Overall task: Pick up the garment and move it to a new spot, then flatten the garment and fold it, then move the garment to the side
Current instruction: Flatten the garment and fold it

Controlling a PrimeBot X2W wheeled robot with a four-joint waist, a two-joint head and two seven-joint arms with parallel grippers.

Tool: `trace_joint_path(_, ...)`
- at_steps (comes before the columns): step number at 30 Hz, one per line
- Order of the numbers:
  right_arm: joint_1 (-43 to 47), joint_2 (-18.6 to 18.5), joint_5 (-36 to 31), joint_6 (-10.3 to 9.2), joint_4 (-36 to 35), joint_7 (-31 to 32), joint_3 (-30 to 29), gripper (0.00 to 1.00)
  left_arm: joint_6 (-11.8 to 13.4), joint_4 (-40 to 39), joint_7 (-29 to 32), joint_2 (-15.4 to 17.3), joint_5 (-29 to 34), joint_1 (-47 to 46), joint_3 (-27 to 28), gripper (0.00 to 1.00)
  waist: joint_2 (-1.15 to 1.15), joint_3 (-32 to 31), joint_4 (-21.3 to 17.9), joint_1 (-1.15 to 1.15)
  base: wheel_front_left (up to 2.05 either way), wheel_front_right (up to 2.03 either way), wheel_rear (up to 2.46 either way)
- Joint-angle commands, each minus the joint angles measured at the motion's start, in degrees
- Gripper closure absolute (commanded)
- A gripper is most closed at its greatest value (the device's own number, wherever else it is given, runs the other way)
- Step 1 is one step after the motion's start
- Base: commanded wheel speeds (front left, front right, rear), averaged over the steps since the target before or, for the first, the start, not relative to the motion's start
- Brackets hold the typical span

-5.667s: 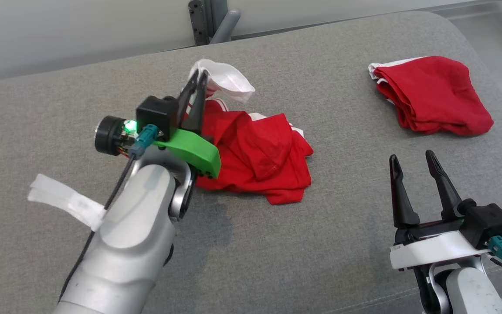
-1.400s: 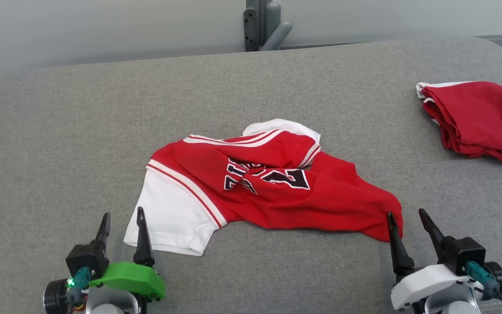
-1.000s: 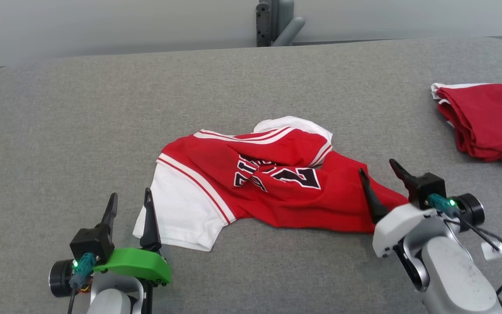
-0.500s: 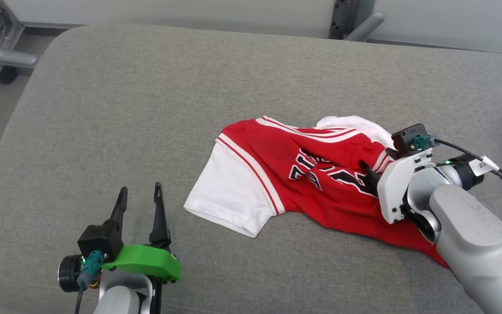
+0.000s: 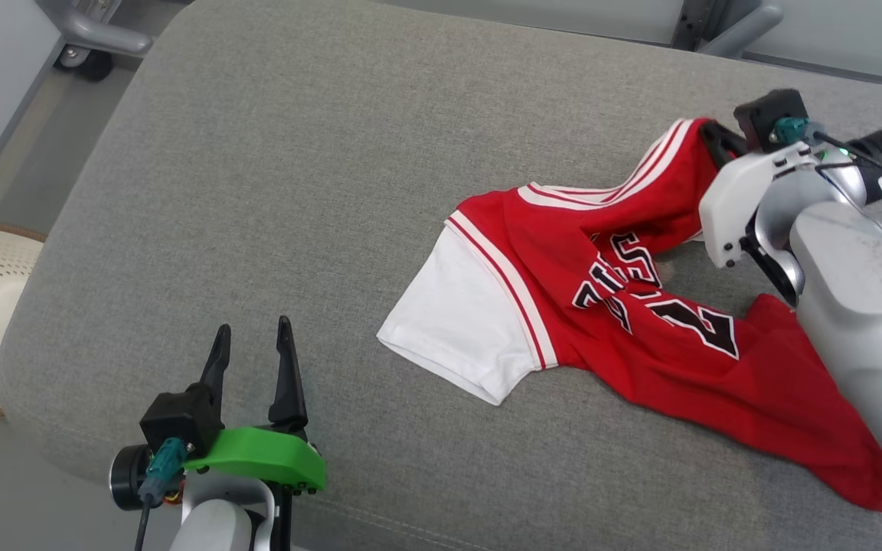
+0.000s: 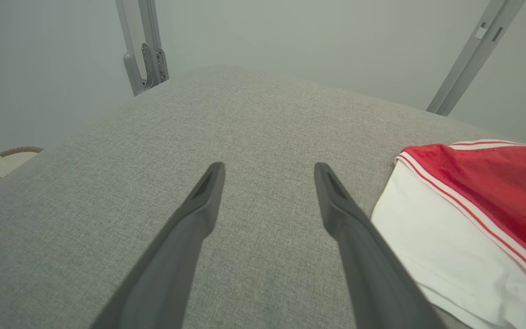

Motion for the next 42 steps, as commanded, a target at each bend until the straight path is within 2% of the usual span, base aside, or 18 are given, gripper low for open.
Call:
trace_joint_path(1,-0.99,0.16,-0.72,-0.11,0.42,-0.66,-0.17,1.00,0.17,-0.10,0.00,0.11,0.11,-0.99,-0.11,0.00,0.18,0.48,0.60,0.00,0.00,0.00,0.00)
trace_joint_path(17,-21.49,4.61,-13.48,-0.11,9.27,-9.61,-3.05,1.00,0.96,-0.48,0.00,0.11,-2.23,-1.93,-3.45,0.00,0.18,2.28,7.12,0.00,0.00,0.00,0.00)
trace_joint_path(24,-20.82,6.70,-16.93,-0.11,14.97,-9.44,-4.77,0.99,1.37,-0.72,0.00,0.11,-2.79,-1.66,-4.01,0.00,0.18,2.32,8.01,0.00,0.00,0.00,0.00)
trace_joint_path(26,-19.90,6.37,-17.52,-0.11,16.26,-9.33,-5.50,0.52,1.51,-0.85,0.00,0.11,-2.96,-1.77,-4.12,0.00,0.18,2.53,7.94,0.00,0.00,0.00,0.00)
trace_joint_path(27,-19.51,6.15,-17.66,-0.11,16.73,-9.31,-6.02,0.00,1.60,-0.94,0.00,0.11,-2.97,-1.79,-4.03,0.00,0.18,2.66,7.78,0.00,0.00,0.00,0.00)
trace_joint_path(33,-16.85,5.25,-17.47,-0.11,18.42,-8.76,-8.98,0.00,1.48,-0.92,0.01,0.11,-2.02,-1.35,-3.05,0.00,0.18,2.89,5.23,0.00,0.00,0.00,0.00)
trace_joint_path(42,-11.83,5.73,-10.53,-0.11,19.25,-9.09,-12.87,0.00,0.83,-0.57,0.00,0.12,-0.32,-0.26,-1.44,0.00,0.18,0.43,-1.34,0.00,0.00,0.00,0.00)
